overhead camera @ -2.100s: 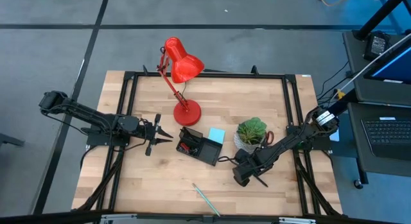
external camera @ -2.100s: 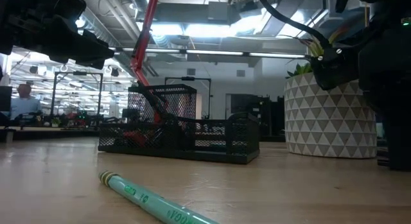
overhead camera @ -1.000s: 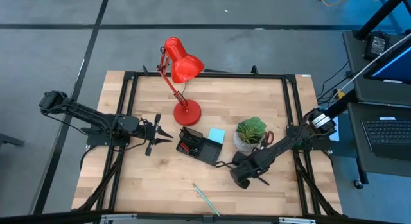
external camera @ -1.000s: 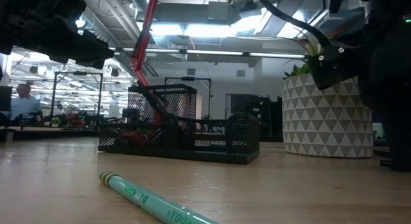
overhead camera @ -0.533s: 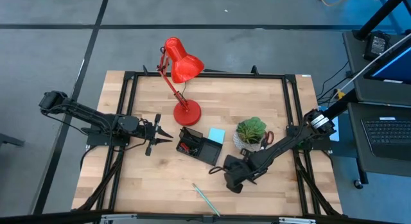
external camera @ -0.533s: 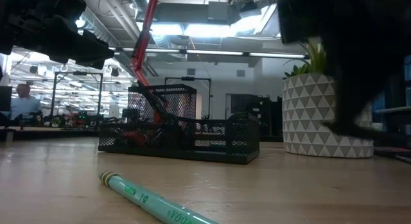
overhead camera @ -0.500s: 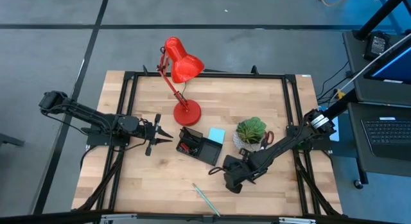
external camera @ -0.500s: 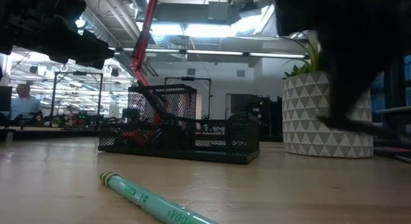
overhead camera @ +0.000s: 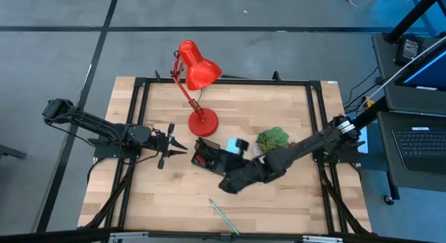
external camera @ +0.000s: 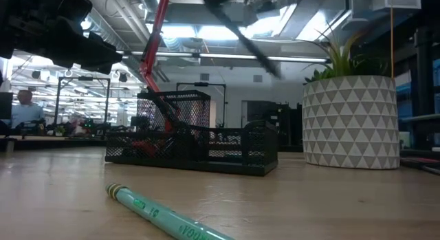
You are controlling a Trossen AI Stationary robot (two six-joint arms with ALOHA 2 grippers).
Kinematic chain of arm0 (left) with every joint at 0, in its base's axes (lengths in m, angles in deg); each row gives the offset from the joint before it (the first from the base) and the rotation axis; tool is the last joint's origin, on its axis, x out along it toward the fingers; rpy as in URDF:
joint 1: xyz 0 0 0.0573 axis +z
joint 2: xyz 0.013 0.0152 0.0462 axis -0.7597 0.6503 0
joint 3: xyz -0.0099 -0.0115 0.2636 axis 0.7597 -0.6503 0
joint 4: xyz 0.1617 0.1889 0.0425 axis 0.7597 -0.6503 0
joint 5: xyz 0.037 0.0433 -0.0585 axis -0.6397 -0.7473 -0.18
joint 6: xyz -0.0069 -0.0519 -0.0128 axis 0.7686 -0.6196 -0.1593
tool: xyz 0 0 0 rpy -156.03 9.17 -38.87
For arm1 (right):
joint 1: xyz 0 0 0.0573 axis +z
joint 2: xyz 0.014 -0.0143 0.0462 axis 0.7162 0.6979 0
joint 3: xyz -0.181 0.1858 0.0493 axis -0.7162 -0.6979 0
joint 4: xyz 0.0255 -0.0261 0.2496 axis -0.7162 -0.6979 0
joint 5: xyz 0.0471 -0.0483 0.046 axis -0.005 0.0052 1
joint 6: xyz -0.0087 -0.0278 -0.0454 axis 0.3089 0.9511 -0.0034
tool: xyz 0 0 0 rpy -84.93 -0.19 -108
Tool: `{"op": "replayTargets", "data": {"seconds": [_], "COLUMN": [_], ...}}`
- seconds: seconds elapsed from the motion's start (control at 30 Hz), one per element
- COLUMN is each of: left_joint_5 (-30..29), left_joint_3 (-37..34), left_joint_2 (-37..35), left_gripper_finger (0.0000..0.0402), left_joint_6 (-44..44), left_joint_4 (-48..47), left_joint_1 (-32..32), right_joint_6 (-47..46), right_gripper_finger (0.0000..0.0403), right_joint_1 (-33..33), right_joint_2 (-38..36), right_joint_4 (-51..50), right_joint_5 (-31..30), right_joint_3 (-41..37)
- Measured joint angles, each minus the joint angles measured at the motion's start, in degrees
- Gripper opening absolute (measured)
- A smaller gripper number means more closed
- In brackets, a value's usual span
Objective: Pick and place office supplies into organizer
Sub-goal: Put the black pen into the black desk organizer
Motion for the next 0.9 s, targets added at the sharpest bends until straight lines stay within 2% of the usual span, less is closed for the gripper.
{"op": "replayTargets", "data": {"seconds": [0.17, 0.27, 0.47, 0.63, 0.9], "left_joint_5": [0.0, 0.0, 0.0, 0.0, 0.0], "left_joint_3": [0.0, 0.0, 0.0, 0.0, 0.0], "left_joint_2": [0.0, 0.0, 0.0, 0.0, 0.0], "left_gripper_finger": [0.0059, 0.0059, 0.0059, 0.0059, 0.0059], "left_joint_6": [0.0, 0.0, 0.0, 0.0, 0.0], "left_joint_4": [-0.4, -0.8, -2.5, -5.1, -7.4], "left_joint_1": [0.0, 0.0, 0.0, 0.0, 0.0], "right_joint_6": [13.8, 18.5, 18.2, 15.8, 14.0], "right_gripper_finger": [0.0029, 0.0029, 0.0029, 0.0029, 0.0029], "right_joint_1": [-3.4, -5.7, -10.8, -13.7, -15.4], "right_joint_2": [0.0, -0.1, -0.1, -0.1, -0.1], "right_joint_4": [15.5, 22.1, 28.5, 32.2, 44.4], "right_joint_5": [-1.0, -0.4, 7.0, 7.9, 10.8], "right_joint_3": [0.4, -0.4, -2.3, -6.4, -15.3]}}
